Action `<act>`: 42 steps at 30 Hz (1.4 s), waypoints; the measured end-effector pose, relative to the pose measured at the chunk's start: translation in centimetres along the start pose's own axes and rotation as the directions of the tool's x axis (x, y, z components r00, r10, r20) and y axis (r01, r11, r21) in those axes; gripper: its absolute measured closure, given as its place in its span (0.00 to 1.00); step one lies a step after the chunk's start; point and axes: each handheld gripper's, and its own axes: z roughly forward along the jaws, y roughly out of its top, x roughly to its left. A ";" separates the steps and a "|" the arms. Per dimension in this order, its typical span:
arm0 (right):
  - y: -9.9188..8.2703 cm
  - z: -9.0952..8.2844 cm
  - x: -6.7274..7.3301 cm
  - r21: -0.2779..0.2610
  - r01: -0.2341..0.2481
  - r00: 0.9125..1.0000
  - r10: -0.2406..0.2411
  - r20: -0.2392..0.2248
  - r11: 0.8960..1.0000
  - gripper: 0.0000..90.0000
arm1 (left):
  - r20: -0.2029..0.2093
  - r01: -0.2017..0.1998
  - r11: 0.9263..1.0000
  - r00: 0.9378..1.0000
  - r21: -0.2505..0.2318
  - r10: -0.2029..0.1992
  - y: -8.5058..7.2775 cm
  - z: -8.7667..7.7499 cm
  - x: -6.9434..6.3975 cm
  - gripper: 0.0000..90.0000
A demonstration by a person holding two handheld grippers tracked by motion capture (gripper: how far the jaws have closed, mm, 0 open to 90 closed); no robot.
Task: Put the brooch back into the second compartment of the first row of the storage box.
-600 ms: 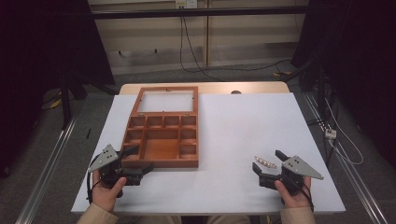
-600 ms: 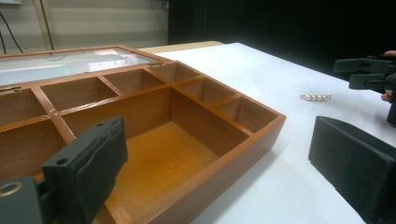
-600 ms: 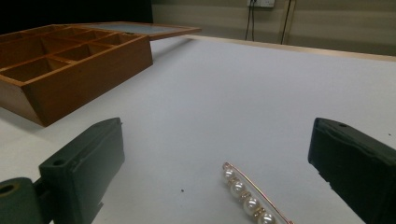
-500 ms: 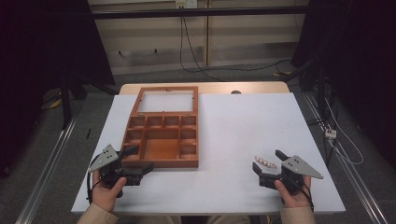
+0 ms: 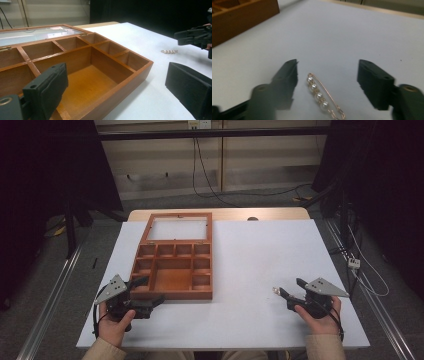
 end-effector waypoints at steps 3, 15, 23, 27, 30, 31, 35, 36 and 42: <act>-0.3 0.7 -0.4 0.074 0.002 0.999 0.001 -0.048 0.997 0.56 | 0.001 -0.003 1.000 1.000 0.001 0.003 0.0 0.0 -0.1 0.05; -0.4 3.0 0.4 0.204 0.105 0.992 -0.089 -0.085 0.973 0.65 | 0.006 -0.006 1.000 1.000 0.007 0.006 0.0 0.1 -0.1 0.05; -0.5 3.0 -0.1 0.210 0.052 0.993 -0.030 -0.110 0.976 0.80 | 0.003 -0.006 1.000 1.000 0.004 0.006 0.0 0.0 -0.2 0.05; -0.5 3.0 -0.4 0.208 0.023 0.995 -0.002 -0.101 0.978 0.89 | 0.001 -0.007 1.000 1.000 0.006 0.007 0.0 0.0 -0.2 0.05; -0.5 3.0 -0.5 0.208 0.019 0.995 0.002 -0.101 0.978 0.89 | 0.000 -0.007 1.000 1.000 0.007 0.007 0.0 0.0 -0.2 0.05; -0.5 3.0 -0.5 0.207 0.018 0.995 0.003 -0.102 0.978 0.89 | 0.000 -0.006 1.000 1.000 0.006 0.006 0.0 0.0 -0.2 0.05; -0.4 2.8 -0.5 0.189 0.001 0.992 0.022 -0.122 0.982 0.90 | 0.002 -0.006 1.000 1.000 0.005 0.006 0.0 0.0 -0.2 0.05; -0.3 2.8 -0.5 0.185 -0.001 0.991 0.025 -0.130 0.983 0.89 | 0.002 -0.006 1.000 1.000 0.005 0.006 0.0 0.0 -0.2 0.05; 0.8 2.6 1.0 0.143 0.026 0.978 0.004 -0.208 0.989 0.90 | 0.003 -0.007 1.000 1.000 0.006 0.007 0.0 0.0 -0.2 0.05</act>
